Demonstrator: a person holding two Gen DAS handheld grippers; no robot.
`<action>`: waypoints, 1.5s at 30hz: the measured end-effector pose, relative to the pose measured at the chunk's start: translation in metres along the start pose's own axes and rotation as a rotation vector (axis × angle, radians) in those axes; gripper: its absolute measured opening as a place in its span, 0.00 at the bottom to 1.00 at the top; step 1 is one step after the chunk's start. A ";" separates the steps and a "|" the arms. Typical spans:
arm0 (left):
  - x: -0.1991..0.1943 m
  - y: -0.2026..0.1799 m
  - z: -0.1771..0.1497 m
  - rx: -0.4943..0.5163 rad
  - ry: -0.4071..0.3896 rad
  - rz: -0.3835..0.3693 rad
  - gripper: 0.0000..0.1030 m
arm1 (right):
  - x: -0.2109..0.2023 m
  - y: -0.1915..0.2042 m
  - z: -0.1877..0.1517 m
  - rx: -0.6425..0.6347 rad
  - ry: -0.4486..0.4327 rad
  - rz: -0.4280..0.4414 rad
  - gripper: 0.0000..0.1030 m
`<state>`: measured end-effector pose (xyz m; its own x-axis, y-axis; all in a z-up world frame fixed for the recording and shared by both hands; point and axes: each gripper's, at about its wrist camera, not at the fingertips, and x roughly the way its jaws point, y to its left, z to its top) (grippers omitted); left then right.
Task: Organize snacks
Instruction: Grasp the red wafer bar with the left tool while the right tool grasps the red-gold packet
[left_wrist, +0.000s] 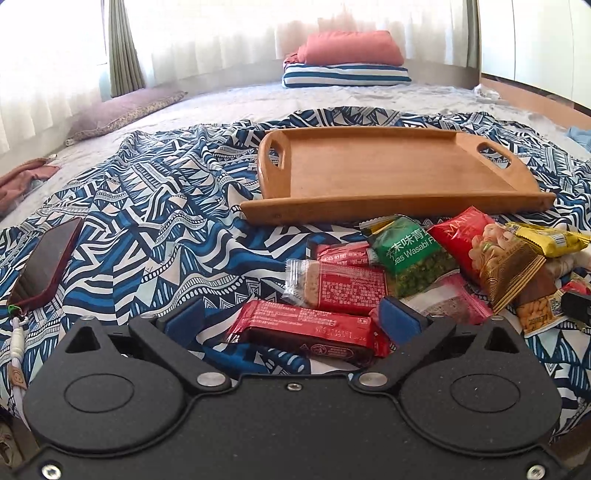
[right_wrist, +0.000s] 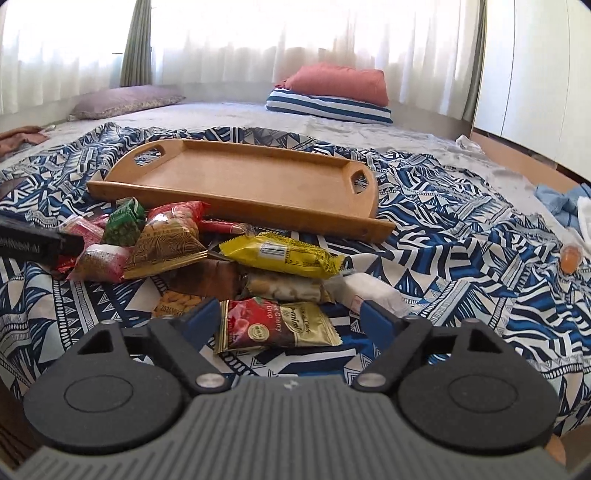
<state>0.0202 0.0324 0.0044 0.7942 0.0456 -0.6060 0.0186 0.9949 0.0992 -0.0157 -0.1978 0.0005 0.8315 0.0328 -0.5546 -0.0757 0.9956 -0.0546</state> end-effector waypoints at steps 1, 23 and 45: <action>0.000 0.000 -0.001 -0.001 -0.004 -0.002 1.00 | 0.000 0.000 0.000 -0.002 0.001 0.005 0.83; 0.000 0.009 -0.013 -0.047 0.025 -0.128 0.93 | 0.008 0.001 -0.003 0.008 0.020 0.060 0.68; -0.036 0.003 -0.001 -0.036 0.004 -0.138 0.61 | -0.011 0.000 0.012 0.057 0.005 0.064 0.62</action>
<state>-0.0089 0.0337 0.0257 0.7834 -0.0920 -0.6147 0.1057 0.9943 -0.0142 -0.0186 -0.1972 0.0167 0.8232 0.0959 -0.5597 -0.0969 0.9949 0.0279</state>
